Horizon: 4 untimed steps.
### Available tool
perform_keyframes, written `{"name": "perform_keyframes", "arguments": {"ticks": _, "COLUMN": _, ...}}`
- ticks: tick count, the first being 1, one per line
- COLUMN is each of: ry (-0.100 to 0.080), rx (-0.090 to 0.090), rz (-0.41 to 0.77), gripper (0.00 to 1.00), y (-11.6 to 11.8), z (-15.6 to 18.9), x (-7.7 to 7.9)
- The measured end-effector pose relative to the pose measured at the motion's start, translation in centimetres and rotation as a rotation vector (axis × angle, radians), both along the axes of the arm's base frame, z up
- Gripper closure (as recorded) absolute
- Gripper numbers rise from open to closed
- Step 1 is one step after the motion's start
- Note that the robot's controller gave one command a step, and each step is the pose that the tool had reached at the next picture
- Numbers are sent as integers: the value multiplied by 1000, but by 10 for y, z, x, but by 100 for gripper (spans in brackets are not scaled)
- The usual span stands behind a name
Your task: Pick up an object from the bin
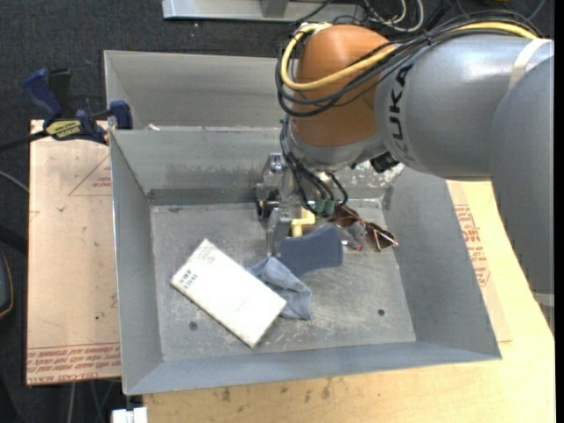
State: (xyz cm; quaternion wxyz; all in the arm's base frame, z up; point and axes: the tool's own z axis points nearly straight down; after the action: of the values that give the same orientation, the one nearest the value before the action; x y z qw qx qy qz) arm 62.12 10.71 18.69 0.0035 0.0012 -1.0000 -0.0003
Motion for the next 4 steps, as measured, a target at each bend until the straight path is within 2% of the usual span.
{"name": "perform_keyframes", "arguments": {"ticks": 1, "ry": -8, "rx": 1, "rz": -2, "gripper": 0, "y": 0, "z": 5, "x": 2}}
{"name": "perform_keyframes", "arguments": {"ticks": 2, "ry": -11, "rx": 1, "rz": -7, "gripper": 0, "y": -35, "z": -58, "x": -30}}
{"name": "perform_keyframes", "arguments": {"ticks": 3, "ry": -16, "rx": 4, "rz": 84, "gripper": 0, "y": -66, "z": -114, "x": -57}}
{"name": "perform_keyframes", "arguments": {"ticks": 4, "ry": -6, "rx": 5, "rz": 16, "gripper": 0, "y": -70, "z": -114, "x": -51}}
